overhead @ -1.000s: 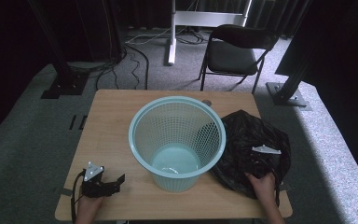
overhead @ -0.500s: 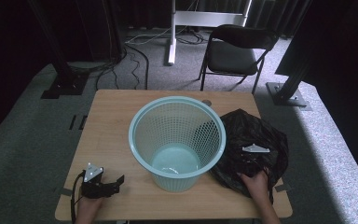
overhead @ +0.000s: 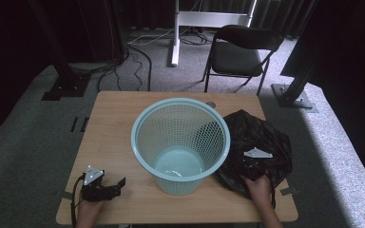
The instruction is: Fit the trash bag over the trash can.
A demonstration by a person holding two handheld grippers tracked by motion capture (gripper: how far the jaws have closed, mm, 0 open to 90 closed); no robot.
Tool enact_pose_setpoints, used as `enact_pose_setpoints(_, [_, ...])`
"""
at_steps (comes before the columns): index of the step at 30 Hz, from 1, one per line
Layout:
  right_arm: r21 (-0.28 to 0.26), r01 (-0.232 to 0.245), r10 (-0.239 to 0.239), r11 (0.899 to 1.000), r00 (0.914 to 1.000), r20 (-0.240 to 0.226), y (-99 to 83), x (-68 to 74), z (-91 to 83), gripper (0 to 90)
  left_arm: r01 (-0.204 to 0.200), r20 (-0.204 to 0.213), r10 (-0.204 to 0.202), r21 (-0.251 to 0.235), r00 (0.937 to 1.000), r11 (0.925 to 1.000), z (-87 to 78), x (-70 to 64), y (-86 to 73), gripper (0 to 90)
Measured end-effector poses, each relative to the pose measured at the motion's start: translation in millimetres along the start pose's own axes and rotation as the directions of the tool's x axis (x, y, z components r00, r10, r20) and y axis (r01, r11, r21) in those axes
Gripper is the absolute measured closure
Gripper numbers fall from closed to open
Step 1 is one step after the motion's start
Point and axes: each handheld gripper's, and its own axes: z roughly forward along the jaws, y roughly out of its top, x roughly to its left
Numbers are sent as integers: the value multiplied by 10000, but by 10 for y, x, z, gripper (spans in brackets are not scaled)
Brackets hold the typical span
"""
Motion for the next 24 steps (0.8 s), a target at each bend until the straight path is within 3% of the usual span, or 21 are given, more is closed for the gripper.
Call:
enact_pose_setpoints(1, [0, 0, 0, 10000, 10000, 0, 0, 0, 0, 624, 0, 0, 0, 0, 10000, 10000, 0, 0, 0, 31])
enact_pose_setpoints(2, [-37, -474, 474, 9989, 9988, -93, 13, -61, 9, 765, -8, 44, 8, -8, 10000, 10000, 5, -4, 0, 31])
enact_pose_setpoints(3, [-37, -474, 474, 9989, 9988, -93, 13, -61, 9, 765, -31, 47, 31, 10, 10000, 10000, 8, -7, 2, 31])
enact_pose_setpoints(4, [-31, -1003, 1001, 9949, 9942, -402, 13, -124, 10, 794, -32, 47, 31, 26, 10000, 10000, 13, -10, 5, 31])
enact_pose_setpoints(6, [-23, -2164, 2150, 9763, 9710, -1045, -7, -262, -1, 823, -32, 109, 32, -4, 9999, 10000, 18, -23, 13, 31])
enact_pose_setpoints(8, [-166, -2200, 2166, 9753, 9690, -1186, -10, -284, -22, 828, -89, 141, 89, -1, 9999, 10000, 13, -26, 15, 32])
enact_pose_setpoints(11, [-654, -2628, 2537, 9626, 9597, -1211, 14, -367, -207, 835, -49, 161, 50, -30, 9999, 10000, 4, -23, 11, 31])
enact_pose_setpoints(16, [-1352, -2530, 2385, 9580, 9644, -1145, 69, -398, -455, 837, 58, 96, -57, -96, 9999, 9999, 3, -7, 8, 32])
enact_pose_setpoints(24, [-2834, -2574, 2387, 9238, 9660, -992, 168, -500, -954, 836, -18, 148, 19, -95, 9999, 10000, 12, -21, 13, 31])
